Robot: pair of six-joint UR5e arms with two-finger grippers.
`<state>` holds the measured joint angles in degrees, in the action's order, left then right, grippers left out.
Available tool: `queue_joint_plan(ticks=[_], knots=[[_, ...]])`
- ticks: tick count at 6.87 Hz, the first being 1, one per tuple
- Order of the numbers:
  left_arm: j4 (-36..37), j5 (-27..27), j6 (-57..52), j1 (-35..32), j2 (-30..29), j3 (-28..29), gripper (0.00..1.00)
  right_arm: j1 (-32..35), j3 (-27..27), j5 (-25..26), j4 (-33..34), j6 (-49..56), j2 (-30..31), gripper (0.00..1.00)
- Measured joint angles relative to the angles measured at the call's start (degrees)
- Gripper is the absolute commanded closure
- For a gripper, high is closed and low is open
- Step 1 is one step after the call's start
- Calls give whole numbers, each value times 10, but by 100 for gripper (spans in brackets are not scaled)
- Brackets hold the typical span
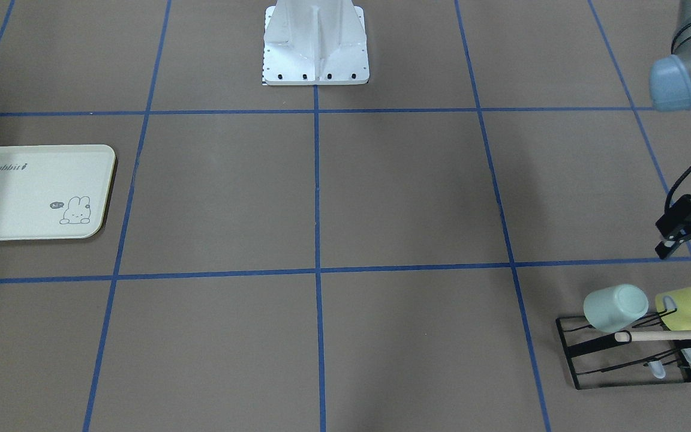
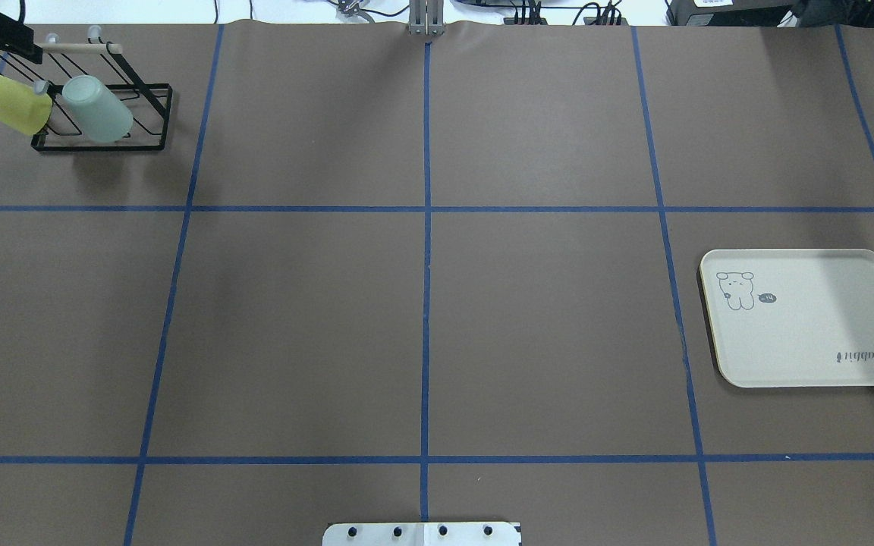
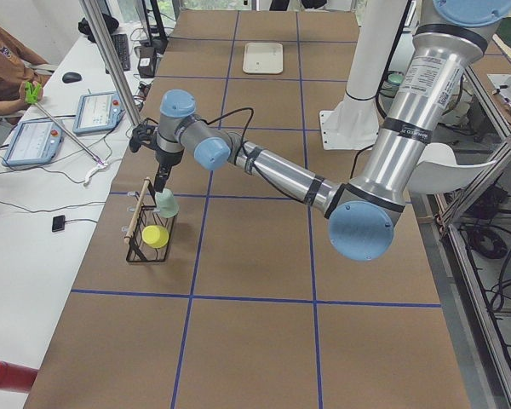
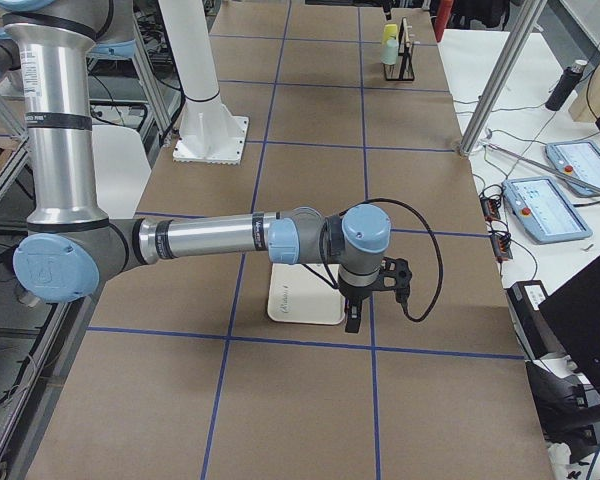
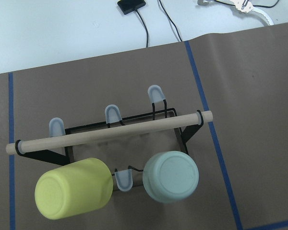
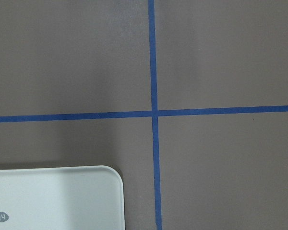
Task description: Left arm grabs green cup and hands to right arm on tray
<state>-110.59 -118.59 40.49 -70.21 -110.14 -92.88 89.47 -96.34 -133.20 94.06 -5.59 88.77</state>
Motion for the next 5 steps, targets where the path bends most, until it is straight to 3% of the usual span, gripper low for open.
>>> queue_joint_plan(ticks=[2,5], knots=[[-62,89,108,48,2,26,0,0,1,0,0,0,0,0],[-93,144,146,79,4,48,0,-1,0,-1,0,0,0,0]])
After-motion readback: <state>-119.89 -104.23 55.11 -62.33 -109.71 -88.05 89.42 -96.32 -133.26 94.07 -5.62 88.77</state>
